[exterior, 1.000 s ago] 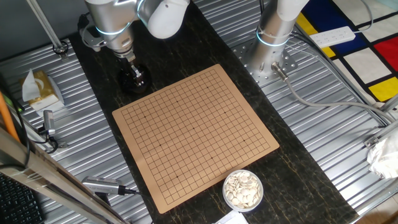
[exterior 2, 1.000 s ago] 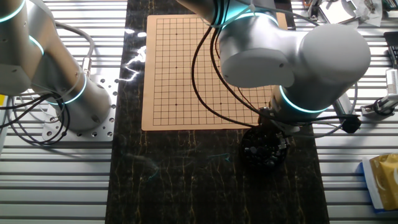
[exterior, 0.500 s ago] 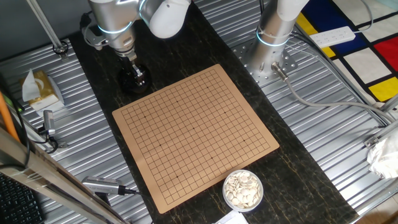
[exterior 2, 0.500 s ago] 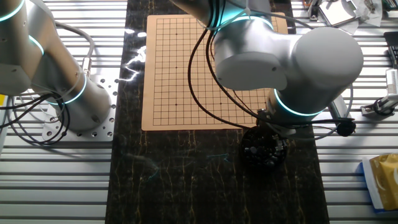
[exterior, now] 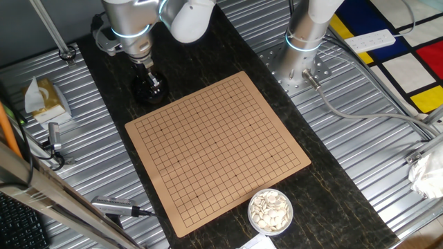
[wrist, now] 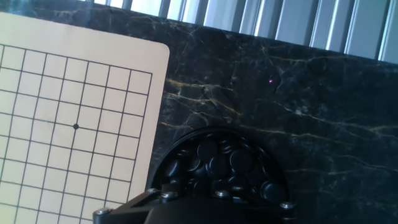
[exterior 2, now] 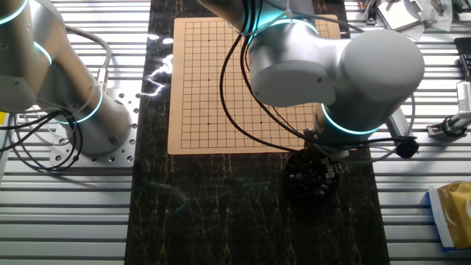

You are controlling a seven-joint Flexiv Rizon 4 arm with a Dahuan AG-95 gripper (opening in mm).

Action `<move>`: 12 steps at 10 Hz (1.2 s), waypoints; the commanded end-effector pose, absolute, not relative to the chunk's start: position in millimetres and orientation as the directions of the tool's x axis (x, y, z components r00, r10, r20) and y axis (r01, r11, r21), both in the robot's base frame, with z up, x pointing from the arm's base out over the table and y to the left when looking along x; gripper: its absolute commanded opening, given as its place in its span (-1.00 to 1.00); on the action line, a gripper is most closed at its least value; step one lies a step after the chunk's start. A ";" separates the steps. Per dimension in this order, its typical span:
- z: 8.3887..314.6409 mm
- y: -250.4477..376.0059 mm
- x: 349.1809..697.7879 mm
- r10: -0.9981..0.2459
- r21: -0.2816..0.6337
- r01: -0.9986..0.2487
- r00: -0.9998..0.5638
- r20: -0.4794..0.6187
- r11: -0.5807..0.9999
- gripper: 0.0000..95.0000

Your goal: Play the first move as black on the 3-4 point in the upper right corner of the Go board

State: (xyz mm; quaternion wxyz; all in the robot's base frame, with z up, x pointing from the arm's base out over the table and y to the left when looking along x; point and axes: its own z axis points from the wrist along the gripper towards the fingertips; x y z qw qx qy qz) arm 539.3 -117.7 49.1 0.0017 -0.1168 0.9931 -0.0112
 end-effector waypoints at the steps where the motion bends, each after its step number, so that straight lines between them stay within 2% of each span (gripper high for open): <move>1: 49.1 -118.3 538.7 -0.235 -0.027 -0.235 -0.972 -0.005 0.972 -0.60; 12: 49.0 -118.5 538.8 -0.264 -0.104 -0.260 -0.964 -0.027 0.960 -0.60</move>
